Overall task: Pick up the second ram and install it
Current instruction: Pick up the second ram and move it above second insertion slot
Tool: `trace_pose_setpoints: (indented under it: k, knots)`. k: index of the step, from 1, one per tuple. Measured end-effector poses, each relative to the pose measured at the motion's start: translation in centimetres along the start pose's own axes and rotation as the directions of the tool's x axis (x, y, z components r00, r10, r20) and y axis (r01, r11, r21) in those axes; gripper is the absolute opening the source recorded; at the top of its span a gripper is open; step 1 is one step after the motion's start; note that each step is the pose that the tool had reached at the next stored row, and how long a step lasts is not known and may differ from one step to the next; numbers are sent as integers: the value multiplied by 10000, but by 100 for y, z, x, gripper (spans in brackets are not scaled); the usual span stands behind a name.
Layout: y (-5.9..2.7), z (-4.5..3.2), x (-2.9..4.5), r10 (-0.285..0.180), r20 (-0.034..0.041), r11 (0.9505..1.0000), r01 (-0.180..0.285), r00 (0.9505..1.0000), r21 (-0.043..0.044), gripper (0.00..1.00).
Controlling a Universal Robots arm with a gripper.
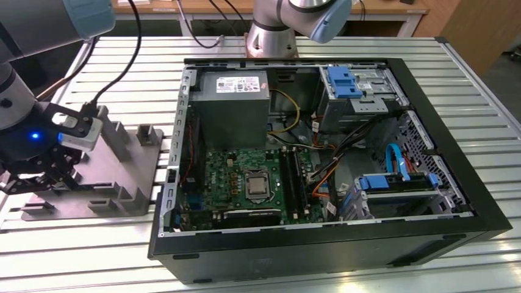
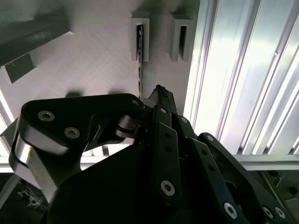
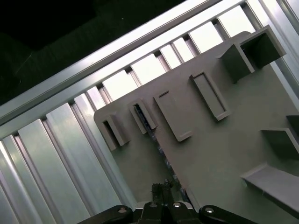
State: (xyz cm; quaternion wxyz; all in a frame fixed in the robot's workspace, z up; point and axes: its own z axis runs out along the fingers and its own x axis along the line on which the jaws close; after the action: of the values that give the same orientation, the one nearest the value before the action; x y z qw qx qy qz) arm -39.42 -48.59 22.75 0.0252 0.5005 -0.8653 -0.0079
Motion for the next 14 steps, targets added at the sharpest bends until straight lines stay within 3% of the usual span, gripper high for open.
trace_pose_setpoints:
  k: [14]
  knots:
    - [0, 1, 0, -855, -35, 9963, 855, 9963, 29, 10]
